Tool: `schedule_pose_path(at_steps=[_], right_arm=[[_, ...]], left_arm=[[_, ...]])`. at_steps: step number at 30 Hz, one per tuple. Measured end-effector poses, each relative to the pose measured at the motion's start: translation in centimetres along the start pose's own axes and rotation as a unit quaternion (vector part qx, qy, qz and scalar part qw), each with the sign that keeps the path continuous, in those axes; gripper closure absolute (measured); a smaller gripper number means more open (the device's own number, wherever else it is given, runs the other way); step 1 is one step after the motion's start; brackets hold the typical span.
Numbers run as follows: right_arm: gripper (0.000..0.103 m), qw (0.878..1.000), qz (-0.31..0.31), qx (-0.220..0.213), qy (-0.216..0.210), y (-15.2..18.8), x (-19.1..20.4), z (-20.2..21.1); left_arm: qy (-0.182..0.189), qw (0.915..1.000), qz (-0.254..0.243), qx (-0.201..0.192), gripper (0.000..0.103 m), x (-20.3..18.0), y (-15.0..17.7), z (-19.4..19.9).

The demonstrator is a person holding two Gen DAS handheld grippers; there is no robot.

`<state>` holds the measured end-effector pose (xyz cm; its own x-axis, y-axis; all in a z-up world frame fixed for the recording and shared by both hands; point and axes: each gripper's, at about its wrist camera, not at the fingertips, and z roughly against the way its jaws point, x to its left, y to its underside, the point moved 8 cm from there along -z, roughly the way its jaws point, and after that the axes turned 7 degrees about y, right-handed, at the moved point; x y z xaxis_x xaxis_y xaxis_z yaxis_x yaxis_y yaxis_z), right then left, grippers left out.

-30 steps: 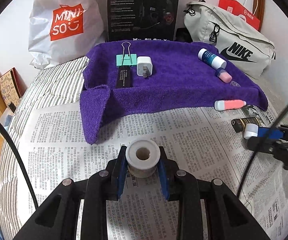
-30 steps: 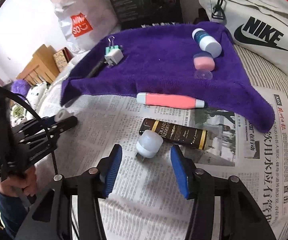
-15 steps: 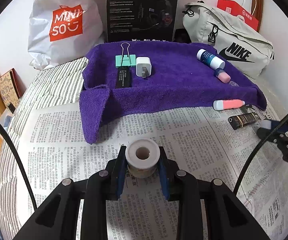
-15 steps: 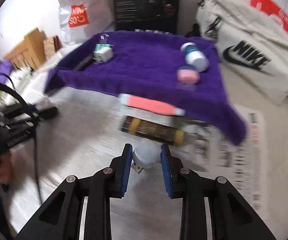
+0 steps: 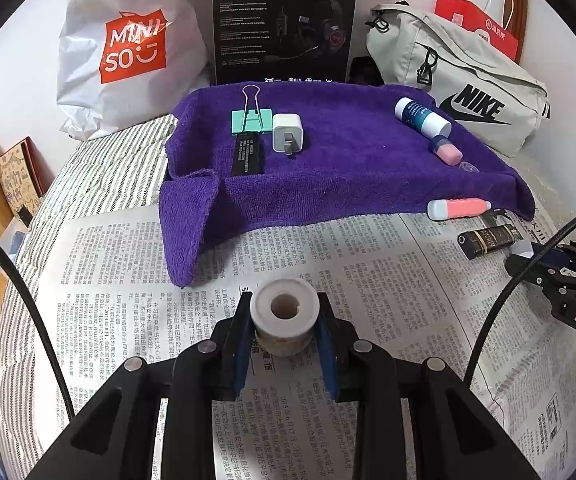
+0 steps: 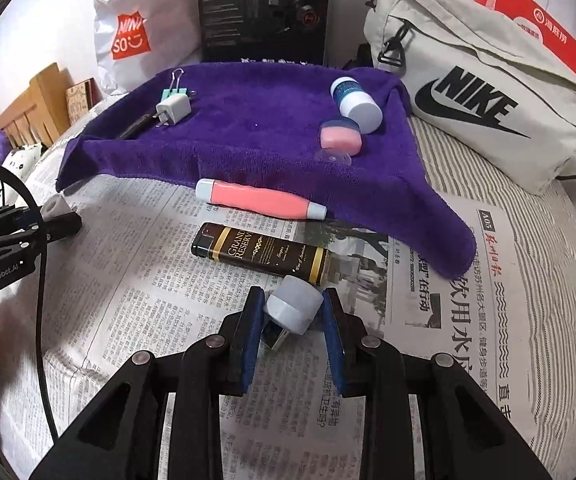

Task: Organize rigid objects
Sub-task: 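Carry the USB light onto the towel with the right tool while the left tool holds the tape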

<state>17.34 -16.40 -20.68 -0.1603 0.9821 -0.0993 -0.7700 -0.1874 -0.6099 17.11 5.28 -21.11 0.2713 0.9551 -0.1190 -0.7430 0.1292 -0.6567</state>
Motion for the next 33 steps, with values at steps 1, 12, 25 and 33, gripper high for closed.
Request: schedule_pose_path(at_steps=[1,12,25,33], right_arm=[[0.074,1.000,-0.002,0.004,-0.002,0.0,-0.1,0.0],[0.074,1.000,-0.013,0.002,-0.025,-0.8,-1.1,1.7],[0.074,0.998,-0.013,-0.021,-0.050,-3.9,-2.1,3.4],[0.074,0.998,0.000,-0.037,-0.048,-7.0,-2.5,3.4]], left_arm=[[0.002,1.0000,0.003,0.000,0.076,0.0,0.0,0.0],[0.043,0.9983,0.039,0.011,0.076,0.1,-0.4,1.0],[0.036,0.9986,0.038,0.006,0.076,-0.4,-3.1,2.8],[0.032,0.9986,0.043,-0.002,0.076,0.3,-5.5,2.9]])
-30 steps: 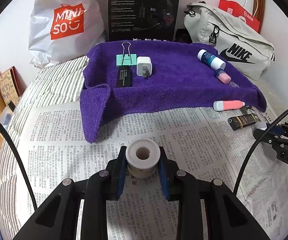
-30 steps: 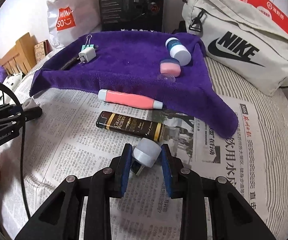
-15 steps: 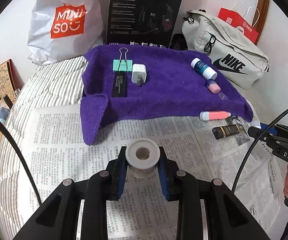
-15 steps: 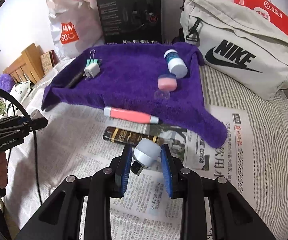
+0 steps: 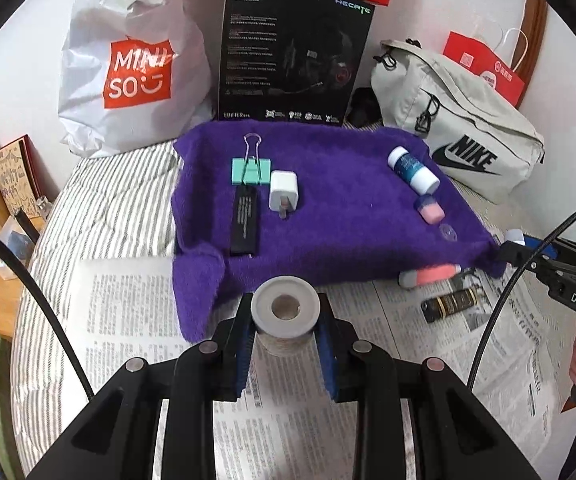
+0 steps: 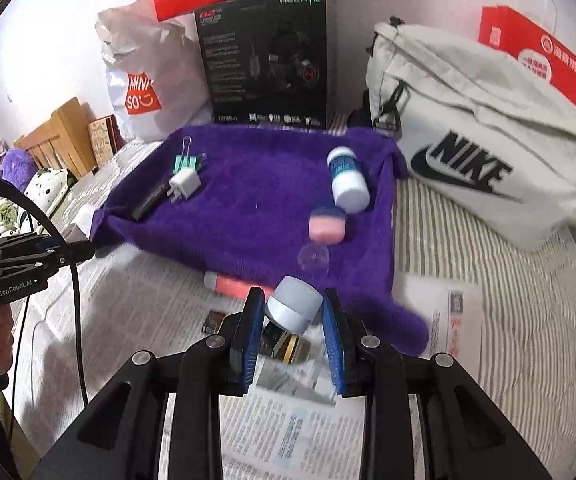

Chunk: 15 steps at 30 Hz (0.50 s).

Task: Organize rigid objects
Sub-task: 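Carry the USB light onto the towel with the right tool while the left tool holds the tape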

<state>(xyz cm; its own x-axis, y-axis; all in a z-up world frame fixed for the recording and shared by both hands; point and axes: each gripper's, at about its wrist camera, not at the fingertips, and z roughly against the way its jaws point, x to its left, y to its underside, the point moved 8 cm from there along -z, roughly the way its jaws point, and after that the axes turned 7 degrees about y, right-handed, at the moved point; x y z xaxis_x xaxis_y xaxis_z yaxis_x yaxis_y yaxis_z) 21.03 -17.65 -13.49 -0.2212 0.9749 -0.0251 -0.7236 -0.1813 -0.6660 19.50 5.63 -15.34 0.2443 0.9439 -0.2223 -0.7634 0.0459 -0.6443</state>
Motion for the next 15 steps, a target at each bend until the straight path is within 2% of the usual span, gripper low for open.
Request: schedule_pose_path(at_steps=[8,15], right_arm=[[0.074,1.000,0.009,-0.012,-0.002,-4.4,0.1,-2.3],[0.074,1.000,0.016,-0.011,-0.002,-8.3,0.5,-6.4]], left_arm=[[-0.002,1.0000,0.002,-0.001,0.076,1.1,-2.2,-0.6],[0.002,1.0000,0.004,0.000,0.076,2.2,-3.3,-1.5]])
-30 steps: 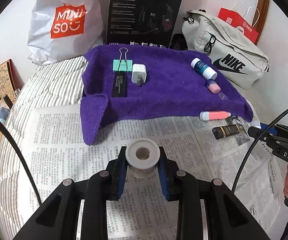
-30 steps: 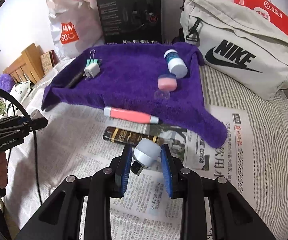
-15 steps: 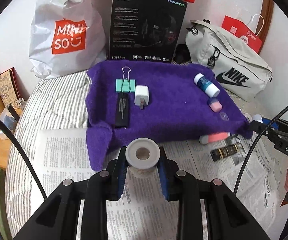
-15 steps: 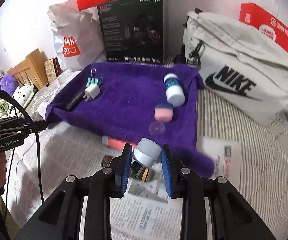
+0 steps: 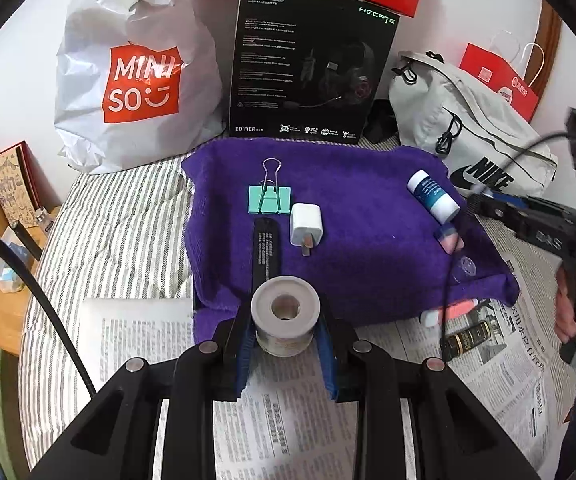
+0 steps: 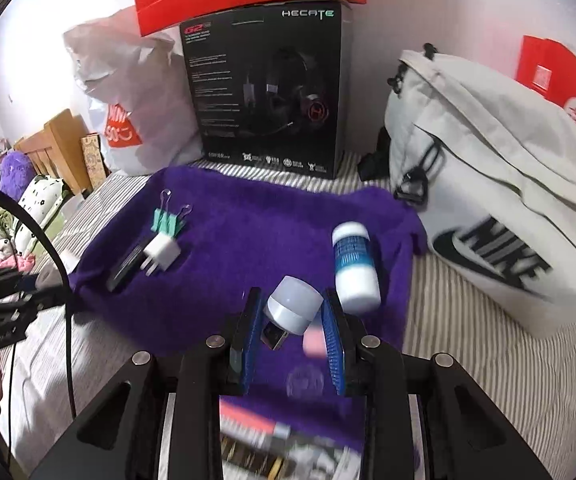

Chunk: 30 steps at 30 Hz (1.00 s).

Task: Organize rigid objects
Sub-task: 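Carry the USB light onto the towel with the right tool while the left tool holds the tape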

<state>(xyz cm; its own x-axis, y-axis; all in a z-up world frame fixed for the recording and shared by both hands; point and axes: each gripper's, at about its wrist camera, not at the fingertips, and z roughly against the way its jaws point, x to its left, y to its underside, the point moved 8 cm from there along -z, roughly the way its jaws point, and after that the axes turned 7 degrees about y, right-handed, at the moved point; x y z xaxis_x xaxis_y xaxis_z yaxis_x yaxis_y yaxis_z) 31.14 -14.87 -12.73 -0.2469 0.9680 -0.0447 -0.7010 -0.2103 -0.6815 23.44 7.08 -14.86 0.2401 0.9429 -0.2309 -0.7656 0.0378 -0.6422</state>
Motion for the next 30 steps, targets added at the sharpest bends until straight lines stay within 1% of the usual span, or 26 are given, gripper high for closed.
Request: schedule_pose_path(at_steps=[2,6,10,13,18,23,28,30], right_arm=[[0.074,1.000,0.002,0.002,-0.004,-0.8,0.1,-1.4],[0.074,1.000,0.008,0.019,-0.001,-1.7,0.7,-4.2],[0.074,0.998,0.025,0.049,0.006,-1.8,1.2,-7.4],[0.074,0.997,0.021,0.069,0.009,-1.7,1.0,-9.2],[0.074,0.996,0.020,0.080,0.023,-2.0,0.5,-10.5],[0.074,0.995,0.016,0.102,0.017,-2.0,0.3,-11.7],[0.073,0.994,0.018,0.103,0.016,-1.9,0.6,-11.7],[0.071,0.994,0.024,0.105,0.018,-2.0,0.9,-12.0]], left_arm=[[-0.003,1.0000,0.004,0.001,0.076,0.5,-0.2,-0.3],[0.002,0.9999,0.012,0.000,0.076,1.2,-0.3,-0.5],[0.004,0.9999,0.015,0.000,0.076,1.6,-0.3,-0.6],[0.006,0.9999,0.014,-0.001,0.076,1.7,-0.4,-0.7],[0.011,0.9999,0.013,0.003,0.076,1.7,-0.3,-1.2],[0.012,0.9998,0.014,0.007,0.076,1.9,-0.2,-1.8],[0.014,0.9998,0.016,0.005,0.076,1.8,-0.4,-1.6],[0.014,0.9998,0.016,0.005,0.076,1.8,-0.3,-1.4]])
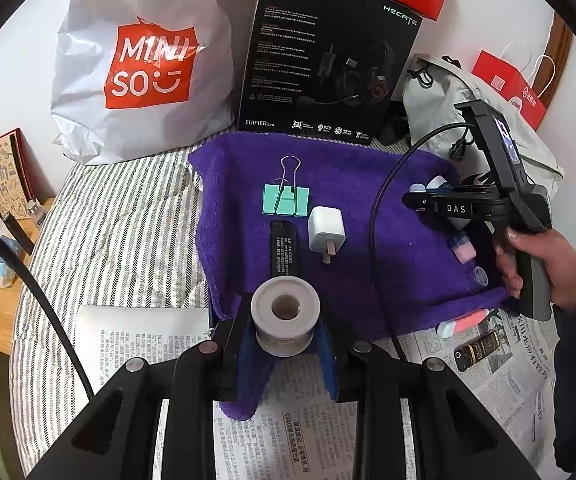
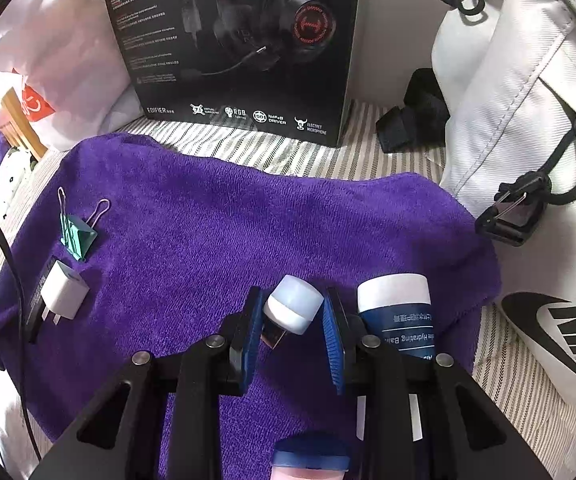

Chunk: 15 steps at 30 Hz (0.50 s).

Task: Organize rigid objects
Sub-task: 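Carry the USB light onto the towel with the right tool while the left tool holds the tape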

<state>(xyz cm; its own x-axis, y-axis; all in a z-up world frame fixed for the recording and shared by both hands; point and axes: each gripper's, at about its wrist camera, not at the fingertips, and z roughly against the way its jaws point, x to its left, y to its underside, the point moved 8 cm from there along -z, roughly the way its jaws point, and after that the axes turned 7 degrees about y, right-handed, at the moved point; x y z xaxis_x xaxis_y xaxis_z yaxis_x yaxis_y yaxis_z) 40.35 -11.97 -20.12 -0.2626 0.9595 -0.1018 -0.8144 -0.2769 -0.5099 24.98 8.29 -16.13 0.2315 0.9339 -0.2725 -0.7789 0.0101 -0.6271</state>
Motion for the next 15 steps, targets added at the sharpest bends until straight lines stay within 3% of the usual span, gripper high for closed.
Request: schedule_pose_path(at_steps=[5,12,15], right_arm=[[0.055,1.000,0.002,0.014,-0.019,1.0,0.1,0.4],[0.053,1.000,-0.013,-0.004,-0.014,3.7,0.2,3.5],[0.052,0.998,-0.031,-0.008,-0.059,4.9,0.3,5.4]], left_arm=[[0.003,1.0000,0.002,0.002,0.076,0.0,0.1,0.2],[0.016,0.9999,0.003,-0.003,0.076,-0.7,-0.1,0.0],[0.024,0.9997,0.001,-0.002,0.076,-1.2,-0.4,-0.3]])
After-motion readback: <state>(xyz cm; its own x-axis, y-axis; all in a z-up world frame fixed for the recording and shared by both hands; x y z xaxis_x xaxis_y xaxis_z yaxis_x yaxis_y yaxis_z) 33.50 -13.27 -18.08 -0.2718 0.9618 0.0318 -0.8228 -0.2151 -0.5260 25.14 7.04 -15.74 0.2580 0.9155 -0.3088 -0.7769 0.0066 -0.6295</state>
